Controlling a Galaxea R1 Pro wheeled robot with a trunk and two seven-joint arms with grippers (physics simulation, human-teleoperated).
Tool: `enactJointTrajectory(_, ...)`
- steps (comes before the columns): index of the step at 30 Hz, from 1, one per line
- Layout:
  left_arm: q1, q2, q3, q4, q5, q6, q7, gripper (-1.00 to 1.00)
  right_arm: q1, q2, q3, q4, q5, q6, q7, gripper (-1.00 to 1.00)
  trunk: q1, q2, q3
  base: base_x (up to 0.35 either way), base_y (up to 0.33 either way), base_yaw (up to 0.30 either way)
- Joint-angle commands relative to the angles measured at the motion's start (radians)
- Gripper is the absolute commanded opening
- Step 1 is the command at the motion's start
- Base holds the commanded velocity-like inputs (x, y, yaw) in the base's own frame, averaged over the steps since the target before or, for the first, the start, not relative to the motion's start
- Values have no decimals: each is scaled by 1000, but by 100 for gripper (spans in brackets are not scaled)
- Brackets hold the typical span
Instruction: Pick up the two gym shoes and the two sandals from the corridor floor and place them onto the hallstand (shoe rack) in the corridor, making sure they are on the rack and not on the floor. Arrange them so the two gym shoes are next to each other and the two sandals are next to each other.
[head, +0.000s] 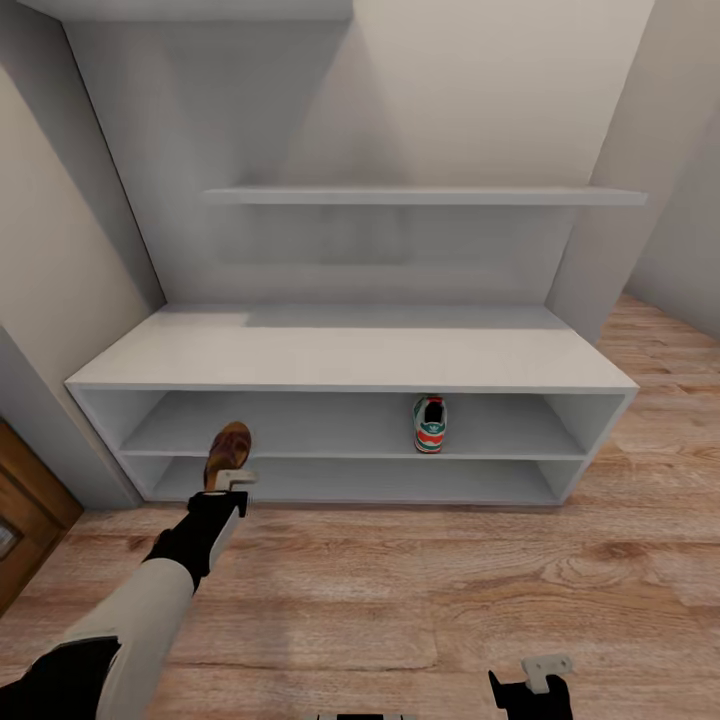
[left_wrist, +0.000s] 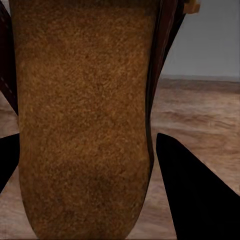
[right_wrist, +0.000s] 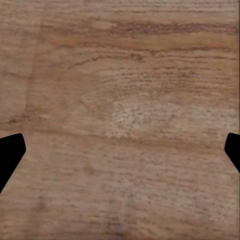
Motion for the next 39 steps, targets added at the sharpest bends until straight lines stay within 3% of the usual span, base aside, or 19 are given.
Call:
enactJointTrajectory(1, 0, 2, 6, -2, -11, 6, -4, -100, -1, -1, 7, 1, -2, -3, 0, 100, 0, 0, -1, 53, 44, 0)
enactJointTrajectory(17, 2, 9, 6, 12, -15, 7, -6, -100, -1, -1, 4, 0, -2, -3, -1, 100, 0, 0, -5, 194, 200, -77)
enactJointTrajectory(39, -2, 5, 5, -2, -15, 7, -9, -100, 0, -2, 6, 0, -2, -4, 0, 100, 1, -1, -24, 7, 6, -1)
